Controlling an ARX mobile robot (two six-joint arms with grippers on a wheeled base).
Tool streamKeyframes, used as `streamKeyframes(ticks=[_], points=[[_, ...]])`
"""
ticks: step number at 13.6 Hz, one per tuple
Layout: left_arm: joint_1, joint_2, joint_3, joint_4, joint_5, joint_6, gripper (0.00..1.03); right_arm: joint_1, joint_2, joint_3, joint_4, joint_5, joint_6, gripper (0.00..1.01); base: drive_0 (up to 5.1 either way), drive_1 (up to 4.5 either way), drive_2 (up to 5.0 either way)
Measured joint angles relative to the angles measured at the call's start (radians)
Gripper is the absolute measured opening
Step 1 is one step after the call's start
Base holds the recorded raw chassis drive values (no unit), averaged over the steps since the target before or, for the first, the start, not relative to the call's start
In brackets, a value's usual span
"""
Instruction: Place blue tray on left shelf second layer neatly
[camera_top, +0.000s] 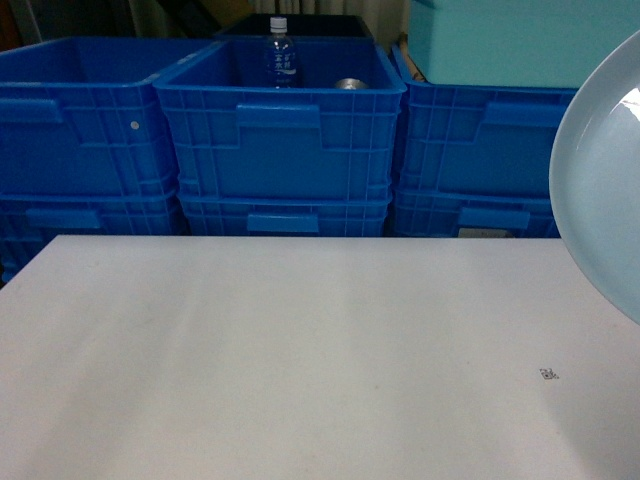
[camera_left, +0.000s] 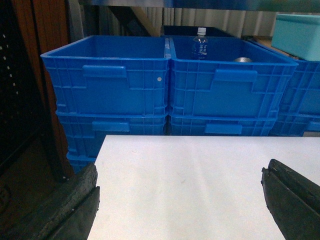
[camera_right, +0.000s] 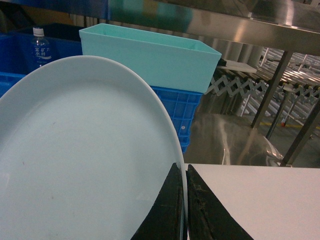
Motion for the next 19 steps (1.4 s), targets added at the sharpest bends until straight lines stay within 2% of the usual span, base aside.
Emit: streamKeyframes(ticks=[3, 18, 19], points=[[0.0, 0.0, 0.0, 0.0, 0.0, 0.0, 0.98, 0.0, 0.0, 0.0, 0.0, 0.0, 0.0, 0.02, 0.0, 0.0, 0.0], [0.0, 0.0, 0.0, 0.0, 0.0, 0.0, 0.98, 0.0, 0.0, -0.001, 0.0, 0.003, 0.0, 0.02, -1.7, -1.68, -1.7], [0.0, 0.0, 0.0, 0.001, 0.0, 0.0, 0.98, 0.0, 0.0, -0.001, 0.0, 0.003, 0.0, 0.02, 3.0, -5.63, -1.9]])
